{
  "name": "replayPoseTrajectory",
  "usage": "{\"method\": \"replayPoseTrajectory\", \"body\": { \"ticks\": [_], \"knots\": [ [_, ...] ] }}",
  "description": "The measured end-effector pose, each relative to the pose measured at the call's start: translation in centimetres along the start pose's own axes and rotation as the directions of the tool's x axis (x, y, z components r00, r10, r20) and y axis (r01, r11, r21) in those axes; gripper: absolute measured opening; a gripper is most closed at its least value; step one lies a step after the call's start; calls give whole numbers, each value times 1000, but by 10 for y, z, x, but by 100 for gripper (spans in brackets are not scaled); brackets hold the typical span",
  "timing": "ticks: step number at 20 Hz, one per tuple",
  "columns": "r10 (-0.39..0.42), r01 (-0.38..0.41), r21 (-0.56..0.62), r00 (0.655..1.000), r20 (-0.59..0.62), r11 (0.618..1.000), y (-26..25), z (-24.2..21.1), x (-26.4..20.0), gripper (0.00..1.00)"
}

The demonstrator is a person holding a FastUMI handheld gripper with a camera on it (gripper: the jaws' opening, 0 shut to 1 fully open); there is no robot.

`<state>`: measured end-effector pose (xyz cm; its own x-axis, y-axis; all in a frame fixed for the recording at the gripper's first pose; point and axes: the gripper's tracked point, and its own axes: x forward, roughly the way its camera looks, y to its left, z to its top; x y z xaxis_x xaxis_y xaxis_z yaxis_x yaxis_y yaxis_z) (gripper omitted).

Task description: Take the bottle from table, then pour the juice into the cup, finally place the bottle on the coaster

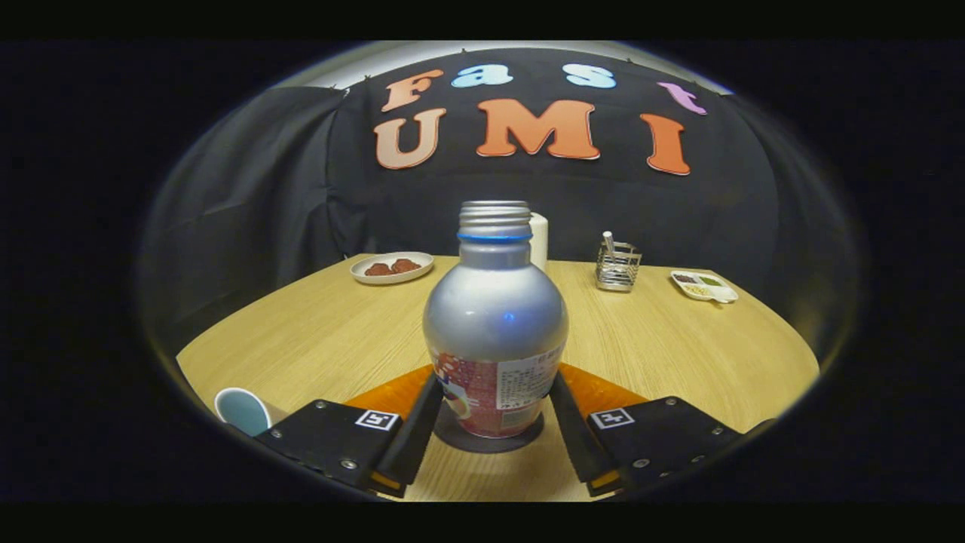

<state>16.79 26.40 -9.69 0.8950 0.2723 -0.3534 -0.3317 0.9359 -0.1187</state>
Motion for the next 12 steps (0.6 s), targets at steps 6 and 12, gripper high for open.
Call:
{"method": "replayPoseTrajectory", "body": {
  "ticks": [6,12],
  "knots": [
    [5,-5,-11,1000,13,1000,2,-3,1,78],
    [-8,8,0,1000,9,1000,3,-11,-7,80]
  ]
}}
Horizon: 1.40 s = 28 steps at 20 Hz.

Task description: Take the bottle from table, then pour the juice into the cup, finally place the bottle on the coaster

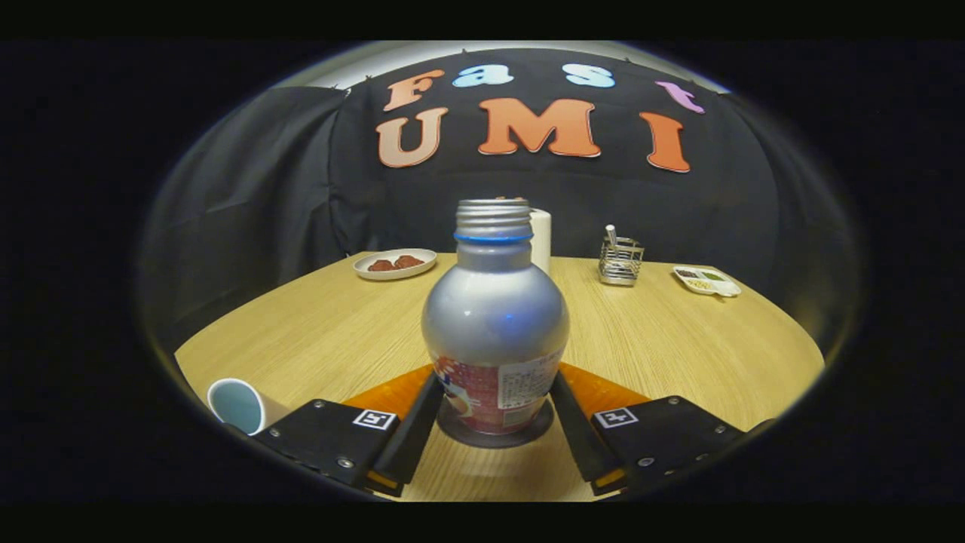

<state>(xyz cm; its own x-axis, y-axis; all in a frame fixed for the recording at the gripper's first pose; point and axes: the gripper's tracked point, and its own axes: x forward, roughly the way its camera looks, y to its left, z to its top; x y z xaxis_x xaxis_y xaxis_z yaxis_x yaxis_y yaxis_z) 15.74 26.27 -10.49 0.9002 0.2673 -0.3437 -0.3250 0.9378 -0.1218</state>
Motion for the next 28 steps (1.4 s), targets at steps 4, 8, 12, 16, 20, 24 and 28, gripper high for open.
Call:
{"method": "replayPoseTrajectory", "body": {
  "ticks": [4,8,12,16,20,24,28],
  "knots": [
    [2,-2,-25,1000,6,1000,5,-4,-9,97],
    [-1,1,-3,1000,15,1000,7,-3,-22,98],
    [-6,5,25,999,50,1000,0,12,-51,98],
    [-32,27,55,995,96,998,-21,37,-86,98],
    [-67,61,58,990,125,996,-40,54,-125,98],
    [-101,101,7,984,147,995,-54,62,-161,97],
    [-115,113,24,978,173,993,-58,70,-178,97]
  ]
}}
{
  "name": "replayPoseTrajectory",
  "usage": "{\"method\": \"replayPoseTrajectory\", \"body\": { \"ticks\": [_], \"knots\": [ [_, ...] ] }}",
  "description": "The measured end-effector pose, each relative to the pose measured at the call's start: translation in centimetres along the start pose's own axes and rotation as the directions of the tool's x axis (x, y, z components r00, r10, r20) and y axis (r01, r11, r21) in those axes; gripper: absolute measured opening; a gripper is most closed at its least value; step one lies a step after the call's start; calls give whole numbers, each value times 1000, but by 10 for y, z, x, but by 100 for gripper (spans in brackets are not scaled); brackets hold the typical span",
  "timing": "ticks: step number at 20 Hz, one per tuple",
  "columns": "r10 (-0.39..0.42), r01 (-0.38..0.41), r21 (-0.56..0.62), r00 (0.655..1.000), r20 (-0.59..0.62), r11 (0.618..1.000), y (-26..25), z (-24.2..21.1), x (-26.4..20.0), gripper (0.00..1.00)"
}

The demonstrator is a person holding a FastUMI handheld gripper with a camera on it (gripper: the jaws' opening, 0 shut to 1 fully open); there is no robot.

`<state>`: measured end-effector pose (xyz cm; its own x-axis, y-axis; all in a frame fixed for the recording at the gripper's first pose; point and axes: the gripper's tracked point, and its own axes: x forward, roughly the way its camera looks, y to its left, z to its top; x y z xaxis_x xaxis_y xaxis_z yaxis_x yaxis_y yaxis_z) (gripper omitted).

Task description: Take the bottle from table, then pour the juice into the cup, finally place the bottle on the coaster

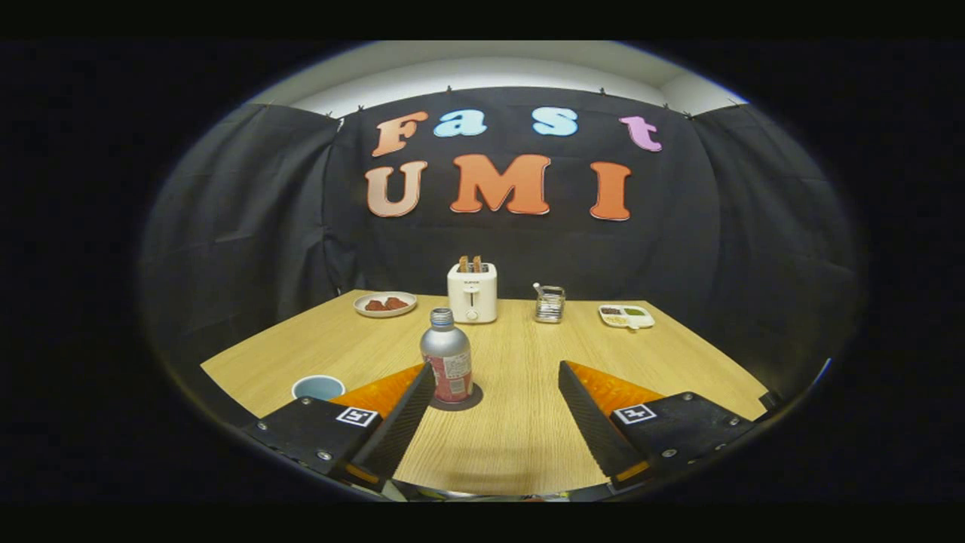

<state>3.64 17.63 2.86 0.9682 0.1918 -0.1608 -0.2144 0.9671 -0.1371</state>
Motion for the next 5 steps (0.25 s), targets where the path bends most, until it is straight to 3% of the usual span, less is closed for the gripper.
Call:
{"method": "replayPoseTrajectory", "body": {
  "ticks": [5],
  "knots": [
    [-27,26,47,999,19,999,-2,4,1,97]
  ]
}}
